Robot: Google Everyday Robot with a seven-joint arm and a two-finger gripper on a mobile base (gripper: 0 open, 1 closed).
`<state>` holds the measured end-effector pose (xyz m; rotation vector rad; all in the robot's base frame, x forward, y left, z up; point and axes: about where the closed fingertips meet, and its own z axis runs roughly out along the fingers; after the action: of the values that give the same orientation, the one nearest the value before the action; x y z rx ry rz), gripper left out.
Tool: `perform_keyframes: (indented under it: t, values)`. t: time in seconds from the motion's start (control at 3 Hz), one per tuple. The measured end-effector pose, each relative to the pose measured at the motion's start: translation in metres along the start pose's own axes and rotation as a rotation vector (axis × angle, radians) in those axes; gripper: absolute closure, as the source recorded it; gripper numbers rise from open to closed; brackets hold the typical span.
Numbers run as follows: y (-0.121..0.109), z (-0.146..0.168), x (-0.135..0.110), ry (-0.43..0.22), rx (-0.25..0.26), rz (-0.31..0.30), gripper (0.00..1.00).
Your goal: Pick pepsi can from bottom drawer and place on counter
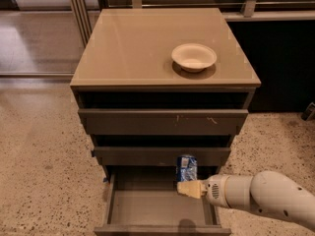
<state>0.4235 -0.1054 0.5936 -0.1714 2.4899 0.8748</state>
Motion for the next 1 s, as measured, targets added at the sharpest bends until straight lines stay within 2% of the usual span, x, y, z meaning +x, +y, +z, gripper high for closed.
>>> perform_keyframes:
  t: [0.33, 0.67, 1.0]
  values:
    - [0.023, -0.023, -0.034, -0.077, -0.011, -0.080, 1.00]
    - [0.058, -0.046, -0.083, -0.145, -0.017, -0.168, 1.00]
    - [0.093, -0.059, -0.130, -0.185, -0.014, -0.239, 1.00]
